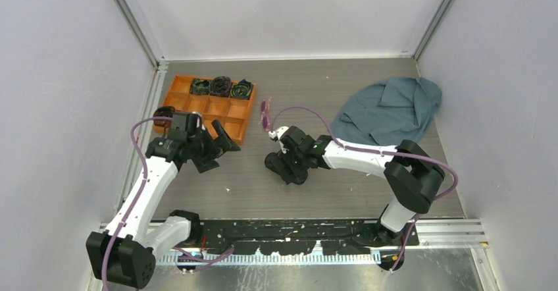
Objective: Organize the sunglasses
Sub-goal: Move the sunglasses case at the center of the board, then pick up the sunglasses case from the center of the board.
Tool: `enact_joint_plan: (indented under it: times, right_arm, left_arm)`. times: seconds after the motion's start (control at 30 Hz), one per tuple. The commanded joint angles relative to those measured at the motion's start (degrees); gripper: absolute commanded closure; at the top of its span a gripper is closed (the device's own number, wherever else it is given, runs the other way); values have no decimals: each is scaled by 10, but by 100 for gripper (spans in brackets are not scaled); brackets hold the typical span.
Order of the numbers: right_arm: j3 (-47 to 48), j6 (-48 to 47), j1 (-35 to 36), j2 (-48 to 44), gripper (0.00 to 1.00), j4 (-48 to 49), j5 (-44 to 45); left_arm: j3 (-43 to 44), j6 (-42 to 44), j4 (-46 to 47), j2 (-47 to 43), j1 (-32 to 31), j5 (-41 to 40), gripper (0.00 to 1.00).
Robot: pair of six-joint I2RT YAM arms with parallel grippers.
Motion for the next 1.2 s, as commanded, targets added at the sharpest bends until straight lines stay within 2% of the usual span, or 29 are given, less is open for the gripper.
enact_joint_plan:
  times: [0.0,0.17,0.3,0.4,0.43,0.53,0.6,0.77,0.97,1.07,1.17]
  right_arm:
    - [30,-28,-2,10,7,-5,-39]
    - [38,-30,-2,26,19,-22,-34]
    - [26,-15,-2,13,33,-6,-28]
    - [19,-6,-2,7,40,8,-27]
    - [19,-3,-2,10,40,8,-25]
    - [21,3,-1,21,24,6,-24]
    - [18,6,-2,24,20,9,-15]
    - [9,0,-1,16,21,16,10]
    - [20,-11,0,35,21,10,10]
    - [20,-11,-1,37,23,13,13]
    - [24,-12,0,41,30,14,8]
  left_arm:
    - [22,24,-12,-13,5,-17,0]
    - [2,25,21,-34,5,-27,0]
    - [18,39,-12,1,5,-18,0]
    - [6,38,7,15,5,16,0]
    - [-2,31,19,13,5,24,0]
    - [-13,18,38,10,5,27,0]
    - [-15,14,39,16,5,28,0]
    - [-31,13,63,2,4,28,0]
    - [-80,3,114,-75,5,-24,0]
    - [-70,14,83,-81,5,-44,2]
    - [-36,34,32,-41,5,-32,4]
